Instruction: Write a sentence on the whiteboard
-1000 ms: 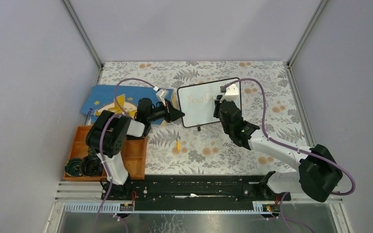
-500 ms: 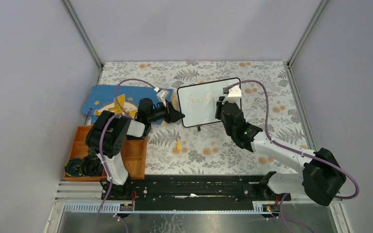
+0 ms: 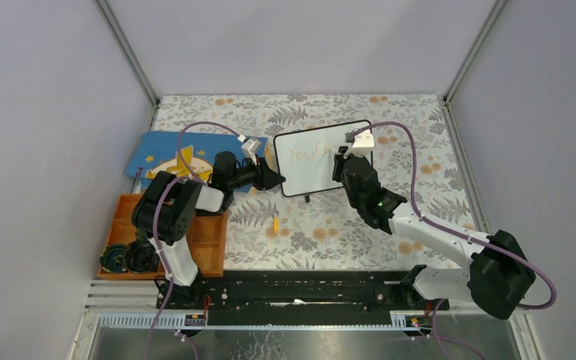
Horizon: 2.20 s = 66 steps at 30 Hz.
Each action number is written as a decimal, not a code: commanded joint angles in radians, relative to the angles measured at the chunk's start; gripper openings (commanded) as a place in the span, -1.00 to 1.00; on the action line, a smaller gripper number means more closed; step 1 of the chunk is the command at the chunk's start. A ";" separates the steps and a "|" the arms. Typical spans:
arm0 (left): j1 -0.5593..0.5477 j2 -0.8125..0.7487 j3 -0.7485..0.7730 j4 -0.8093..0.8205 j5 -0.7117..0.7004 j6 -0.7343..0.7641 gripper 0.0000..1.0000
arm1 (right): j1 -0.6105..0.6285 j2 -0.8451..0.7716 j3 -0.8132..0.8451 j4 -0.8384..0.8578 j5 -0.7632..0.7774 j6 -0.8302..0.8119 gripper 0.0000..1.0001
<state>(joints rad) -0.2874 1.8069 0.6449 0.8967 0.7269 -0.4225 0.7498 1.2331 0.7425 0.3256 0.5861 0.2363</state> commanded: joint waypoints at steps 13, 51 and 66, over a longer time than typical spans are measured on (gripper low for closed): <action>-0.007 -0.025 -0.001 0.001 -0.020 0.036 -0.27 | -0.031 0.055 0.047 0.066 0.025 -0.012 -1.00; -0.010 -0.015 0.001 -0.017 -0.024 0.045 -0.52 | -0.032 0.045 0.037 0.022 0.008 0.016 -1.00; -0.012 -0.011 0.001 -0.031 -0.029 0.056 -0.59 | -0.035 0.076 0.086 0.037 0.036 -0.022 -1.00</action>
<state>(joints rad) -0.2939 1.8050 0.6449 0.8764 0.7185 -0.4042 0.7261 1.2995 0.7773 0.3244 0.5858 0.2371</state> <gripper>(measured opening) 0.212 0.193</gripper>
